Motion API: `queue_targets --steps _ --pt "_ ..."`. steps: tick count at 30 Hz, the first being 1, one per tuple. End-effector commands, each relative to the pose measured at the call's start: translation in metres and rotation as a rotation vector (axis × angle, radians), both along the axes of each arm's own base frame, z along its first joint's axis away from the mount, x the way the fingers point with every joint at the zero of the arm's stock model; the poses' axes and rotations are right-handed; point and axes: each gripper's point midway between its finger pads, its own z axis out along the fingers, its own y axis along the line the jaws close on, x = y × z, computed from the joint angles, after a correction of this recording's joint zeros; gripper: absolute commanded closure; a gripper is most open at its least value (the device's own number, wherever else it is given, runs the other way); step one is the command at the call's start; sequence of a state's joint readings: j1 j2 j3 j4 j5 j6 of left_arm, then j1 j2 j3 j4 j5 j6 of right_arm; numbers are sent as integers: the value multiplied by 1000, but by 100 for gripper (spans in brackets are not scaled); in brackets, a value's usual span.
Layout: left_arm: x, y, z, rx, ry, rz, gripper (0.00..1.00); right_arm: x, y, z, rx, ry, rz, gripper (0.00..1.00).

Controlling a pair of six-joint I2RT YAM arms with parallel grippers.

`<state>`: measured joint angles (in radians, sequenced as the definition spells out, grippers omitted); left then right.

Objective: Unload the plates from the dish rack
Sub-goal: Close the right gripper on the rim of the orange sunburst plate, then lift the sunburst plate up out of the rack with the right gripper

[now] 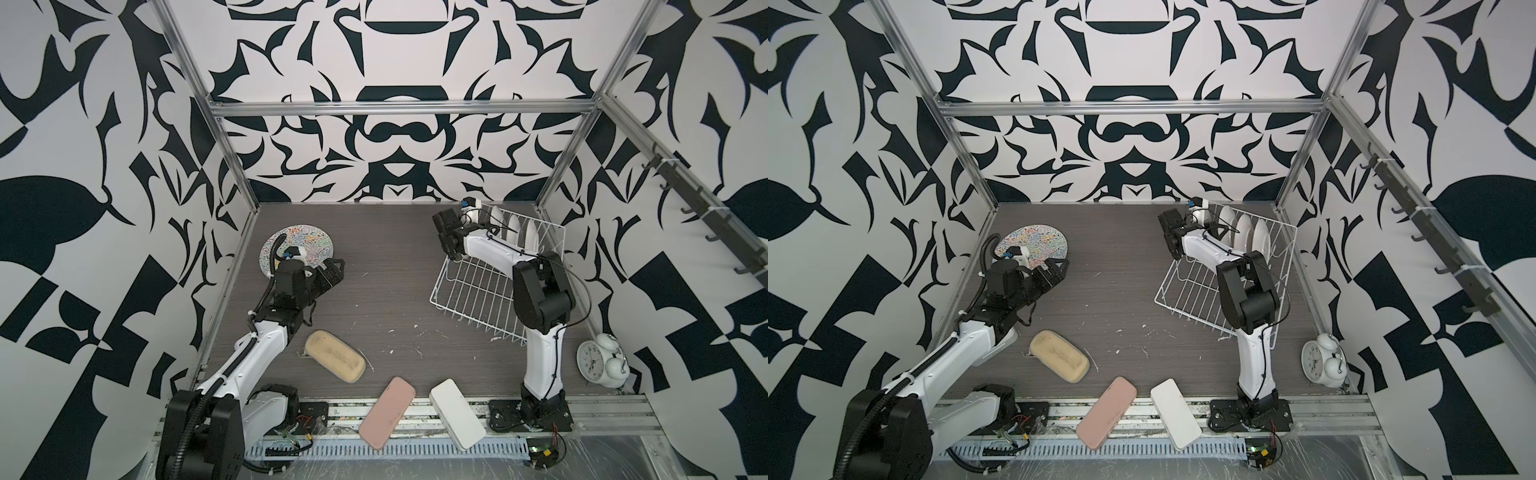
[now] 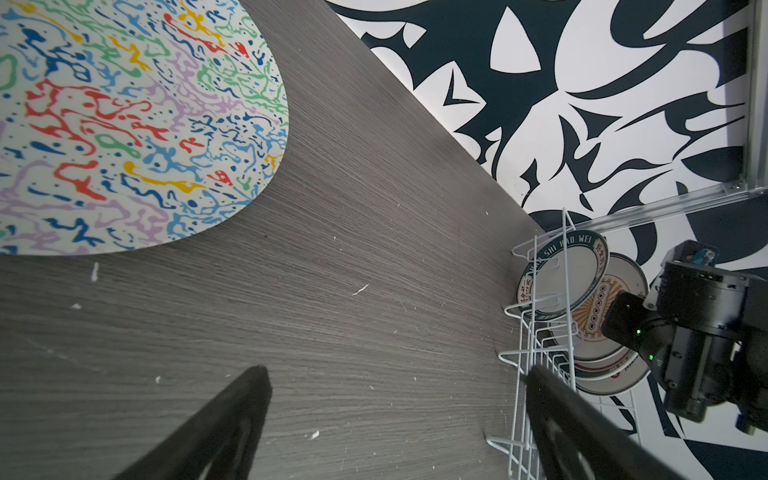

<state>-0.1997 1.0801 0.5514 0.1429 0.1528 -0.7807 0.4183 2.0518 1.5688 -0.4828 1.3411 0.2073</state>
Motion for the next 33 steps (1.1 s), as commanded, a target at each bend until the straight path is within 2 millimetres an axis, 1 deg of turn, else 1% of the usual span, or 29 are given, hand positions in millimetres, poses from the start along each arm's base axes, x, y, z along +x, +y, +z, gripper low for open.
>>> queue_targets --steps 1,5,14,19,28,33 --pt "1 0 12 0 -30 -1 0 -4 6 50 -1 -132 -9 100" --pt "0 -1 12 -1 -30 -4 0 -7 9 58 0 -150 -5 100" --pt "-1 0 11 0 -29 -1 0 -15 8 80 7 -202 -12 100" --pt "0 0 11 0 -28 -2 0 -18 10 90 15 -224 -2 100" --pt "-1 0 14 -3 -34 -1 0 -21 23 107 27 -251 39 100" --pt "-1 0 14 0 -27 0 0 -26 33 125 39 -282 69 100"
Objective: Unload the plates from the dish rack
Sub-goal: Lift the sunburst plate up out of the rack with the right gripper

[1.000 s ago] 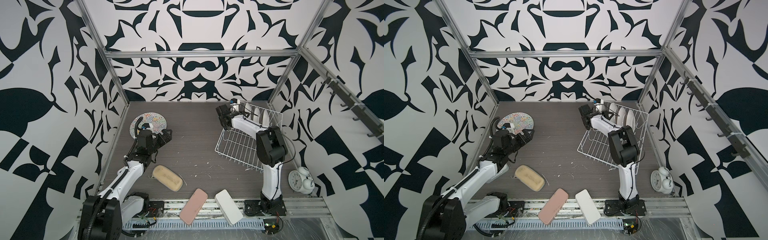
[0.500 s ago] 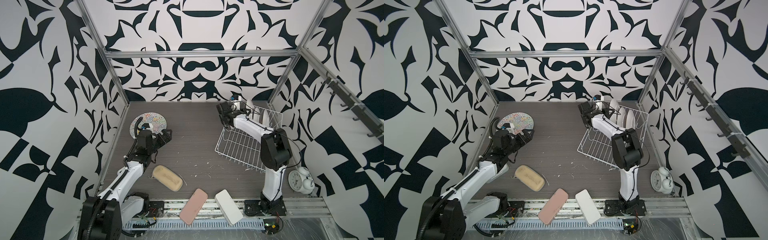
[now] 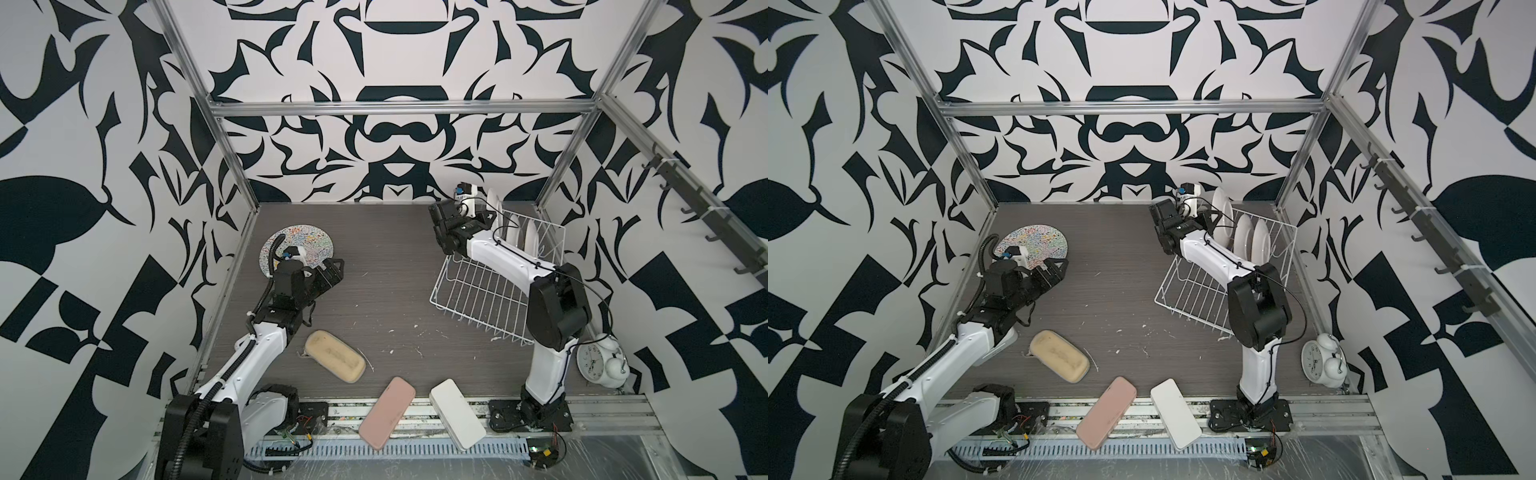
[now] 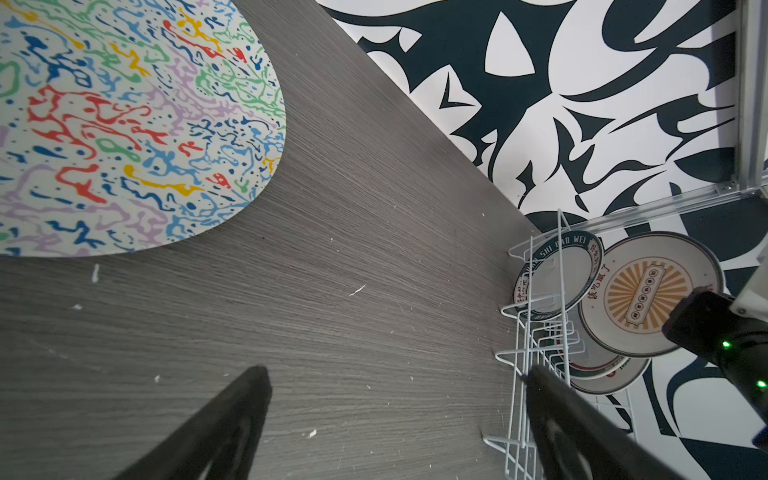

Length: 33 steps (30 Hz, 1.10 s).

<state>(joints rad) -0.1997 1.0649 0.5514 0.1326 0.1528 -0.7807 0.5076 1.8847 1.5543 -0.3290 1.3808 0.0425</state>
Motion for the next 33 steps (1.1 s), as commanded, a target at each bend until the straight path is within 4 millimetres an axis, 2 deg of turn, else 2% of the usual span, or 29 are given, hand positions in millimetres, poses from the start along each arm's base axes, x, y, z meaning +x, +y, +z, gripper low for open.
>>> queue_targets --steps 1,9,16,25,28,33 --pt "1 0 12 -1 -20 2 0 -14 -1 50 31 -138 -18 100" --pt "2 -1 15 -6 -22 1 0 -39 5 93 92 -255 34 100" --pt "4 -2 13 -22 -17 7 0 -76 -5 127 207 -406 71 98" --pt "6 -5 10 -31 -5 -1 0 -116 -11 140 502 -570 319 100" --pt "5 -6 12 -35 -10 -6 0 -122 -5 143 582 -574 408 100" --pt "5 -10 17 -62 -18 -11 0 -128 17 146 738 -575 585 100"
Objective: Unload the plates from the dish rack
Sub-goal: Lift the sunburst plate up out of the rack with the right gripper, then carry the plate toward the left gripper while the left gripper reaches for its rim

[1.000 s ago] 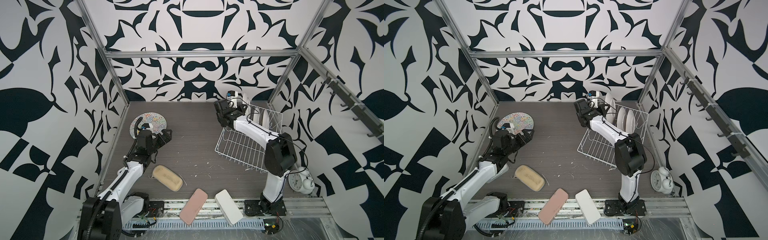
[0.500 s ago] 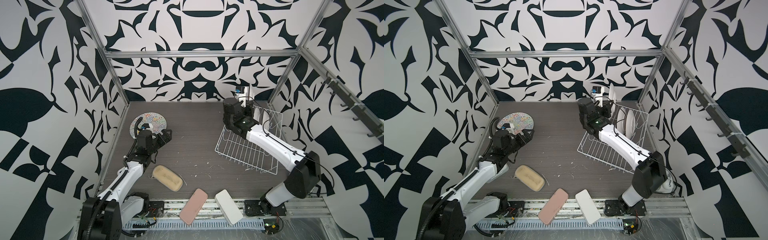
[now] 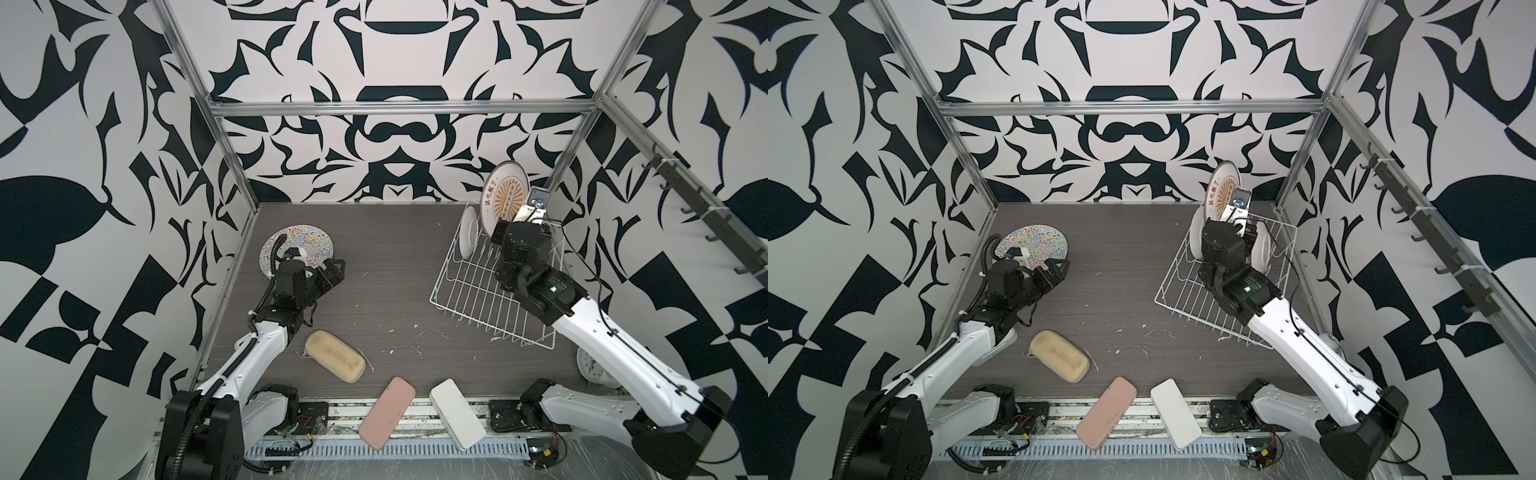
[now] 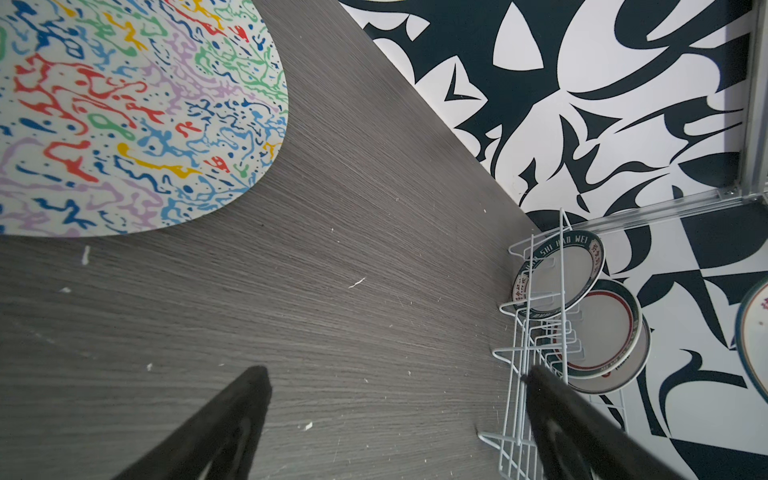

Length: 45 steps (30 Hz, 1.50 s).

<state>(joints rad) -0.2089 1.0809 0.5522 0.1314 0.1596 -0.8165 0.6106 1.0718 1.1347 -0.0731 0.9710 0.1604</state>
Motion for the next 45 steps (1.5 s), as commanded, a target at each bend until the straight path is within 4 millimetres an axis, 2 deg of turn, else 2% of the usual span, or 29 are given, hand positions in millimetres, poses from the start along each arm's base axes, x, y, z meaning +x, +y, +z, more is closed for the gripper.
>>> queue_targets --steps 1,5,8,16,21,26,33,35,36,45 --pt "6 -5 21 -36 -47 -8 0 -3 21 11 156 -61 159 100" --pt "6 -9 22 -59 -48 -22 0 -3 33 3 224 -56 234 100" --pt "6 -13 25 -93 -57 -34 0 0 44 -13 297 -47 286 100" --pt "6 -24 29 -162 -56 -63 0 14 94 -72 533 32 463 100" --pt "5 -38 35 -204 -68 -109 0 21 128 -96 639 111 573 100" --pt "8 -51 35 -256 -76 -148 1 26 159 -113 789 146 681 100" --pt "12 -70 33 -347 -45 -204 4 29 177 -131 987 115 684 100" --pt "12 -75 38 -372 -47 -222 6 29 181 -136 1004 95 665 100" --pt "14 -79 28 -373 -18 -224 6 29 180 -137 1015 82 646 100" --pt "13 -93 25 -386 0 -265 14 28 187 -139 1026 70 642 100"
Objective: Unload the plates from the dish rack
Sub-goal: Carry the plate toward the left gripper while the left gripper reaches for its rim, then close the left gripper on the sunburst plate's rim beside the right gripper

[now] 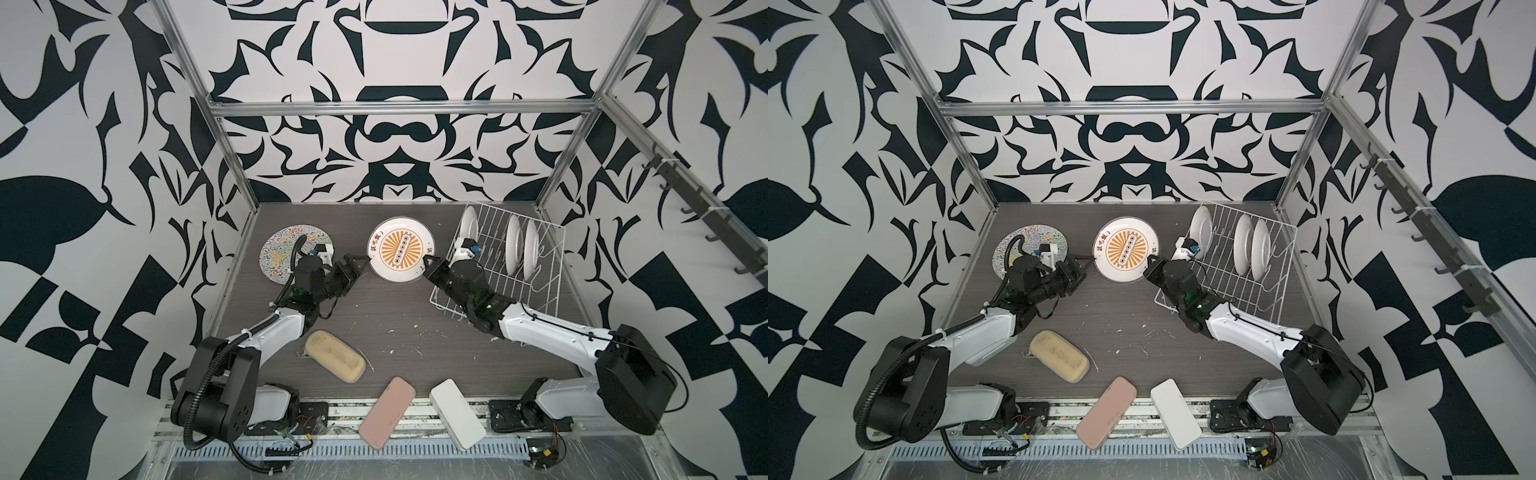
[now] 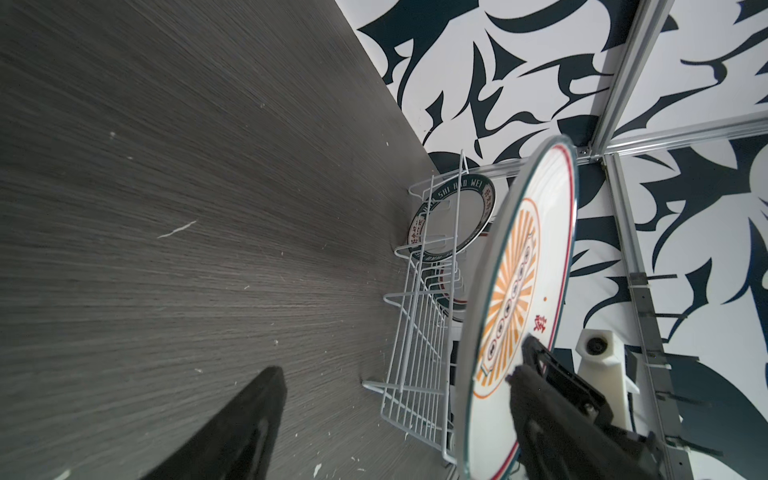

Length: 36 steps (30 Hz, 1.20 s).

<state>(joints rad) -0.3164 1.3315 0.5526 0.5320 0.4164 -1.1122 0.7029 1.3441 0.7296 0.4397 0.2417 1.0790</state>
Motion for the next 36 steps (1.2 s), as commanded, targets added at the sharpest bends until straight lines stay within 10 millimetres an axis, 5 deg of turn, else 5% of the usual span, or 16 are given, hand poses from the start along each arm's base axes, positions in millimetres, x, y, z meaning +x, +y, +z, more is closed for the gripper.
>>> queue_targets --steps 1,36 --pt "6 -9 20 -43 -48 -25 14 7 1 49 133 -121 -33 100" --pt "8 -32 24 -79 -64 -72 76 5 32 44 151 -74 86 100"
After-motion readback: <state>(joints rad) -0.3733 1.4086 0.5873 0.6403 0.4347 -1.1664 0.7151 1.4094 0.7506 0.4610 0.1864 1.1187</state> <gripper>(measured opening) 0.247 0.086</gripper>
